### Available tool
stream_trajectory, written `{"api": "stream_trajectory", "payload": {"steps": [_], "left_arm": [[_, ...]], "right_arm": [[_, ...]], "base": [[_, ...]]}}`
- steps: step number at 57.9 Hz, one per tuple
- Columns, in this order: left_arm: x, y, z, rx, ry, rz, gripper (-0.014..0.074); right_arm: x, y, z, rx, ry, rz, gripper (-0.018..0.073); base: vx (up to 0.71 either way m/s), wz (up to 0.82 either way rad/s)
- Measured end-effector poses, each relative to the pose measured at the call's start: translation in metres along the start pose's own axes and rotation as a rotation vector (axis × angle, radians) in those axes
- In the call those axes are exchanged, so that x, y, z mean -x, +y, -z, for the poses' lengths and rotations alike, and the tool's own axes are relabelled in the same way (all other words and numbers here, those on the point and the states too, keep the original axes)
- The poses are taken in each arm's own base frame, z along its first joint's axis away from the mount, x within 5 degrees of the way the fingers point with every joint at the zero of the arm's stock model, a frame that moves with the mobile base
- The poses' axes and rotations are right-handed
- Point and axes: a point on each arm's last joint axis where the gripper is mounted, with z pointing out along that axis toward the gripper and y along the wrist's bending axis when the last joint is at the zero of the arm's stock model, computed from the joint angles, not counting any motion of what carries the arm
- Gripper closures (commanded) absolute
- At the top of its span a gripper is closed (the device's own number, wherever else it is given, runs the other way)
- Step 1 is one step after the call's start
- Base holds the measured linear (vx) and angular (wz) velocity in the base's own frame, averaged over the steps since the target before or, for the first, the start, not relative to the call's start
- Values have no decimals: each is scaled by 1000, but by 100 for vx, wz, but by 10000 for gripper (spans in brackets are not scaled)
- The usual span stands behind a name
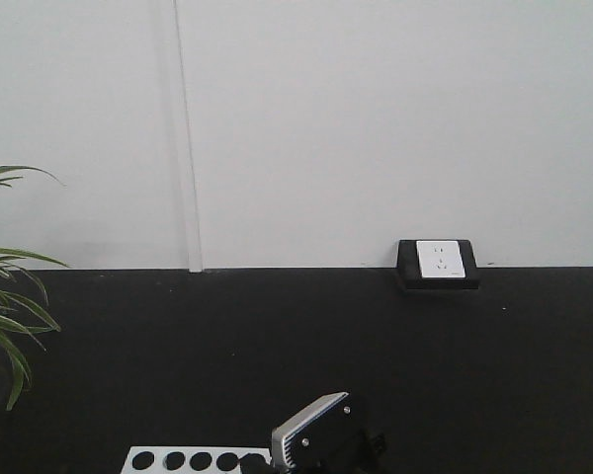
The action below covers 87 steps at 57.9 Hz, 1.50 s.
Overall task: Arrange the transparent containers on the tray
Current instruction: 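Lift the clear tube out of the rack with the right gripper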
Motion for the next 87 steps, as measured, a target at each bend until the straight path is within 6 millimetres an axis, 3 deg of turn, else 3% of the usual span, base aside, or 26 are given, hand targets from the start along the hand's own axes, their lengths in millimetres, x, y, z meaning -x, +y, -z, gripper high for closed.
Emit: {"api": "stream_trajectory", "payload": {"steps": [11,21,29,43,54,64,75,82,87], "left_arm": [[0,0,0,0,0,0,389],[0,0,0,1,2,1,389],[0,0,0,1,3,1,389],[0,0,0,3,5,1,389],[-1,0,0,4,7,1,389],[-1,0,0,4,7,1,389],[3,0,6,-2,-25,1,389],[9,-1,16,-10,-76,2,389],[14,-1,25,-12,-114,3,389]], "right_arm": [[1,0,1,-2,2,-2,512],[18,-3,12,-38,-40,-56,544],[42,-4,25,-67,-55,-100,543],[99,-2,40,-66,-27,-6,543],[140,1,64,-62,-75,47,543],[162,-3,102,-81,-121,49,543],[182,-32,173,-220,-165,16,543],[185,-37,223,-296,-193,19,543],[173,-31,246,-308,-206,33,543]], "base": [[0,0],[0,0],[0,0],[0,0],[0,0],[0,0],[0,0],[0,0],[0,0]]}}
